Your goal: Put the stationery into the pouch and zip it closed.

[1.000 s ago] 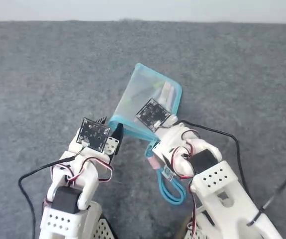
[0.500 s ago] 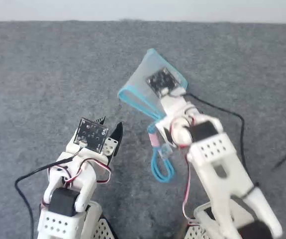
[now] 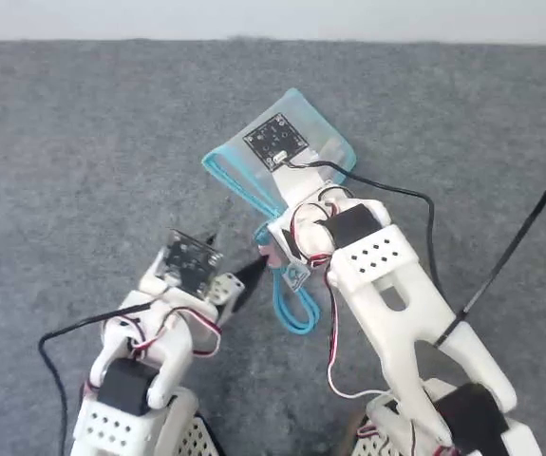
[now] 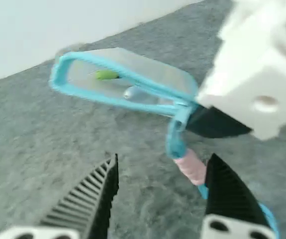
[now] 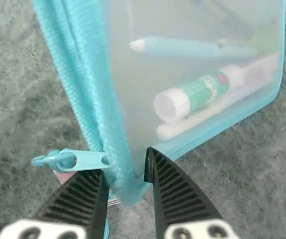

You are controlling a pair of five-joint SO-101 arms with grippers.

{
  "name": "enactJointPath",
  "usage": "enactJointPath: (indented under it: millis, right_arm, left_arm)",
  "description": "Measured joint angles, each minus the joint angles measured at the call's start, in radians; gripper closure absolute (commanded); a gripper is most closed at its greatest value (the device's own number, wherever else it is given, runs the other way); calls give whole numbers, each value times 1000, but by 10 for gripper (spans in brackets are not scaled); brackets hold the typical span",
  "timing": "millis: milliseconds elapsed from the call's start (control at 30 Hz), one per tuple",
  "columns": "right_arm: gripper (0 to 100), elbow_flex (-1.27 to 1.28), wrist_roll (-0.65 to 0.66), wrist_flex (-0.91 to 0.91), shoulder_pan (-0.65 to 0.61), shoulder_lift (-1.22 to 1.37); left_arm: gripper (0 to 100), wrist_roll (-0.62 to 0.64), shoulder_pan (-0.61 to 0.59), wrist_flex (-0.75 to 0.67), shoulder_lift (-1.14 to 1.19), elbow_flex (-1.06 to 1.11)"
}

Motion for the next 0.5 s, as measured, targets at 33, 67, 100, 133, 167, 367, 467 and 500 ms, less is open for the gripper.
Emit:
enactJointPath:
  millis: [33, 67, 100, 133, 167, 367, 467, 500]
  right_arm:
    - [993, 0, 0, 9, 0, 0]
    - [993, 0, 0, 18, 0, 0]
    - [993, 0, 0, 28, 0, 0]
    - [993, 0, 0, 35, -6, 0]
    - [993, 0, 0, 41, -14, 0]
    - [993, 18, 0, 78, -58, -97]
    - [993, 69, 17, 83, -66, -170]
    - [993, 89, 23, 83, -66, -192]
  left_arm:
    - [722, 0, 17, 0, -2, 15]
    - [722, 0, 34, -5, 2, 32]
    - [724, 0, 44, -12, 2, 44]
    - [731, 0, 49, -23, 2, 54]
    - [739, 0, 49, -31, 2, 61]
    - [750, 0, 54, -68, 2, 91]
    - [750, 0, 54, -92, 2, 118]
    - [750, 0, 54, -94, 2, 120]
